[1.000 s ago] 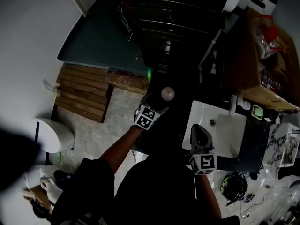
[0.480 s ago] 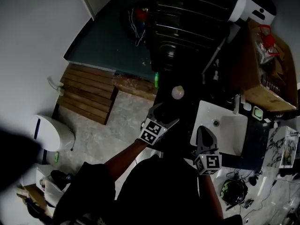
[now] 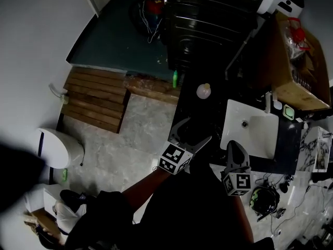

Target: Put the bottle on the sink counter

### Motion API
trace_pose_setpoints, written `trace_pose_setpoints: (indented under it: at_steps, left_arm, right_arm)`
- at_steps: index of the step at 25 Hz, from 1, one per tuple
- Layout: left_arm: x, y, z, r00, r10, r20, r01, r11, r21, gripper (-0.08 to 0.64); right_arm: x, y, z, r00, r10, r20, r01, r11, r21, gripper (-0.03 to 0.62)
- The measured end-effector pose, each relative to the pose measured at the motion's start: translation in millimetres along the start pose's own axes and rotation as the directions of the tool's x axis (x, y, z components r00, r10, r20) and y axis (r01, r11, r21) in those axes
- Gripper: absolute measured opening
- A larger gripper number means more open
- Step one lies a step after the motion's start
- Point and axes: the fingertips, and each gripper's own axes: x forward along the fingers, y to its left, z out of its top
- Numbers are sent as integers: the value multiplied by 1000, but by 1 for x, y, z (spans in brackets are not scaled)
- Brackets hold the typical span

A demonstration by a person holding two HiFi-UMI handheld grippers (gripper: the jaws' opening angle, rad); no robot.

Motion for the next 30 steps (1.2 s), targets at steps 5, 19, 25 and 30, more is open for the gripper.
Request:
trace_pose_setpoints:
  at_steps: [5, 19, 25, 30]
  left_arm:
    - [-14, -20, 10, 1000, -25, 2, 25, 999, 34, 358]
    - [-9, -108, 24, 996, 19, 91, -27, 996, 82, 15]
    - [0, -144, 33, 988, 106, 112, -119, 986, 114, 15]
    - [7, -172, 34, 974, 180, 134, -197, 973, 122, 15]
  right_arm:
    - [-11, 6, 13, 1000, -16, 20, 16, 1000, 16, 40]
    - [-45, -9, 55, 989, 49, 141, -50, 999, 2, 40]
    - [-89, -49, 69, 982, -3, 191, 1, 1000, 9, 40]
    - [-112, -65, 65, 982, 5, 191, 0, 1000, -23, 38]
